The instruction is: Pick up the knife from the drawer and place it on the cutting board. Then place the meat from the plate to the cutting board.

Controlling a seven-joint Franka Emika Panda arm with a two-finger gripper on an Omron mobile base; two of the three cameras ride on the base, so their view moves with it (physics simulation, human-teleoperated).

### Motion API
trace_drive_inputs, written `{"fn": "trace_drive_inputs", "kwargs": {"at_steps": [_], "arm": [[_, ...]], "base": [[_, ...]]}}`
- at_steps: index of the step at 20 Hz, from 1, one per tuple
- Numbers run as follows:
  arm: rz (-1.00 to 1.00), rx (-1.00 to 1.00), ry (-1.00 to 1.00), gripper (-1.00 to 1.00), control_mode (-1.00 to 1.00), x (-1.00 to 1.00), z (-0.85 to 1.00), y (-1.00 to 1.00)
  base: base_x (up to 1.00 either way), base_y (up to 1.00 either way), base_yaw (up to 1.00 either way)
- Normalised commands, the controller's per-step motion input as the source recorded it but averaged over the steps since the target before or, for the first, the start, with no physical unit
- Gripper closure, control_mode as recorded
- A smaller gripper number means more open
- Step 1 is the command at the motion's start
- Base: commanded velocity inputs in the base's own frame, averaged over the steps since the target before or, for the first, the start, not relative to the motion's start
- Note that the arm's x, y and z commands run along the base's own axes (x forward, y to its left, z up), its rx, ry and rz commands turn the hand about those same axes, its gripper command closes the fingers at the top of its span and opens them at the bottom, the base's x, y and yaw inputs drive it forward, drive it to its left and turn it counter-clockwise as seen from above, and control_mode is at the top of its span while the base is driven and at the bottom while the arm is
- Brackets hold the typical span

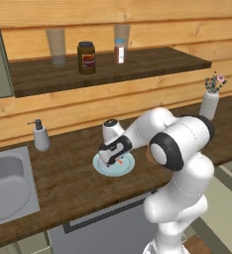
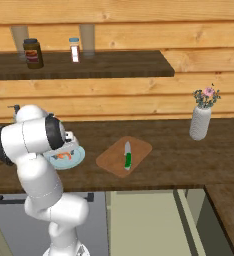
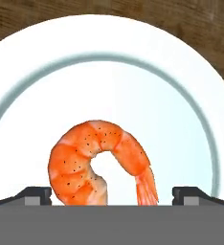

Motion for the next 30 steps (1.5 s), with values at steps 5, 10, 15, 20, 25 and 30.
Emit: {"fn": "trace_drive_inputs", "kwargs": {"at_steps": [5, 10, 15, 20, 25, 30], "arm": [[0.00, -0.08, 0.02, -1.00, -1.00, 0.30, -0.43, 0.12], [0.00, -0.06, 0.03, -1.00, -1.00, 0.19, -0.48, 0.06], [0.00, -0.05, 0.05, 1.00, -1.00, -0.01, -0.62, 0.00], [0.02, 0.00, -0.03, 1.00, -1.00, -0.15, -0.14, -0.02], [0.00, 0.00, -0.13, 1.00, -1.00, -0.33, 0.05, -0.09], [0.00, 0.00, -0.18, 1.00, -1.00, -0.35, 0.65, -0.39]], "base": [[0.00, 0.00, 0.00], [0.00, 0.00, 0.00], [0.00, 0.00, 0.00], [0.00, 0.00, 0.00], [0.00, 0.00, 0.00], [0.00, 0.00, 0.00]]}}
